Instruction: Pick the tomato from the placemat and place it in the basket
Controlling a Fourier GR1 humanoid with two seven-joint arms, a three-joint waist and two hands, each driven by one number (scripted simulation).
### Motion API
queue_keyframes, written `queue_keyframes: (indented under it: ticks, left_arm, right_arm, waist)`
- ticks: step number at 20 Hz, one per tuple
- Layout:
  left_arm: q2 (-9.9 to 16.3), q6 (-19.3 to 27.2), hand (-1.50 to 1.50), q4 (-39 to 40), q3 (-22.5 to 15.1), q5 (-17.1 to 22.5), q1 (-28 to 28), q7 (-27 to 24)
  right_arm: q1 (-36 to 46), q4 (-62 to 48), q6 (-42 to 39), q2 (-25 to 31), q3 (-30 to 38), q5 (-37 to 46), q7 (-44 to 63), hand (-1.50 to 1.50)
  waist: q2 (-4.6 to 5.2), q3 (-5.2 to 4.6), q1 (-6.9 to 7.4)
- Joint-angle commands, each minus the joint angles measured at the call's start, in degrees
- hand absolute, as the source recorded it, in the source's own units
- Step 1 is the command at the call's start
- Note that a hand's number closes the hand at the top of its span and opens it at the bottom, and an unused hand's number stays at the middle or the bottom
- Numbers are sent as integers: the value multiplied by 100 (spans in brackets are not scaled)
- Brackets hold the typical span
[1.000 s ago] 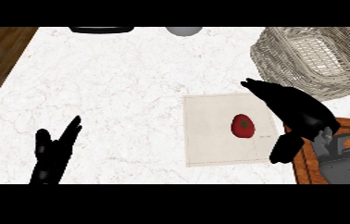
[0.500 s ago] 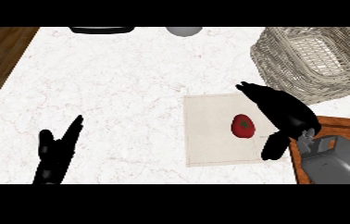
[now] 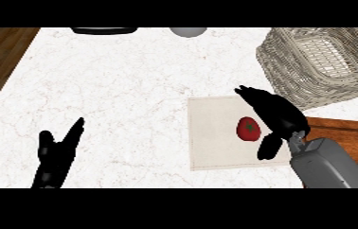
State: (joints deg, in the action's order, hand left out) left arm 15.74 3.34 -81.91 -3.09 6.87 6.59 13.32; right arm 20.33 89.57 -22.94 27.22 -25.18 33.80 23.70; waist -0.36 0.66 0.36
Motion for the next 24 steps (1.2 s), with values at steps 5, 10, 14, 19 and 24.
queue_keyframes:
  ticks: [5, 10, 14, 19, 24]
  left_arm:
    - [-215, -69, 0, 211, -55, -69, 110, 104]
    - [-313, -45, 0, 232, 32, -110, -34, 184]
    - [-321, -72, 0, 22, 3, -210, 90, 309]
    - [-291, -229, 0, 335, 185, -243, 73, -7]
    - [-368, -158, 0, 37, 171, -320, 221, 161]
  right_arm:
    - [122, -852, -171, -237, -52, 521, -214, -150]
    - [-232, -569, -189, -191, 103, 706, -274, -150]
    - [-243, -894, 3, -438, 89, 955, -545, -150]
    - [-81, -1236, 71, -829, 126, 1222, -540, -150]
    - [-113, -1536, 143, -763, 213, 1438, -892, 150]
  waist:
    - [45, -66, 3]
    - [37, -66, -34]
    - [38, -65, -22]
    - [40, -66, -11]
    - [40, -65, 3]
